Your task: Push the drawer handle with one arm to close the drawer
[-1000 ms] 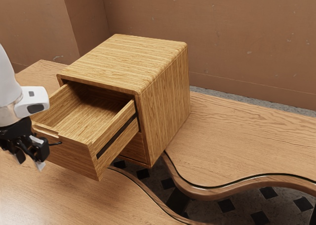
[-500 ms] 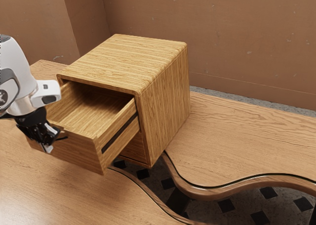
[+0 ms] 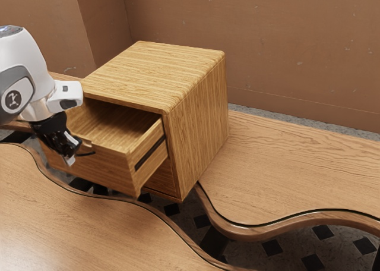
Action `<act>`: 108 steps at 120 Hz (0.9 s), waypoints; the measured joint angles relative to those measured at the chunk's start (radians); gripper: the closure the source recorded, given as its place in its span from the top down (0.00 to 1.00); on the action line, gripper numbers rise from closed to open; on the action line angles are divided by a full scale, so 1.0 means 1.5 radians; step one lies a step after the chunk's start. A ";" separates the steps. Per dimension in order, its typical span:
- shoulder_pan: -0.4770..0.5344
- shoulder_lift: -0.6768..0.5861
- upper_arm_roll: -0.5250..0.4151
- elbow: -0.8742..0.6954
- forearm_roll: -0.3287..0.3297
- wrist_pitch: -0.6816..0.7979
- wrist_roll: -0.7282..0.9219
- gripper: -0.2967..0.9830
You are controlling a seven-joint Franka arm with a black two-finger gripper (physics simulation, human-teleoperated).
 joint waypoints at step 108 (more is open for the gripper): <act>0.025 0.261 -0.003 0.207 0.068 0.013 0.035 0.15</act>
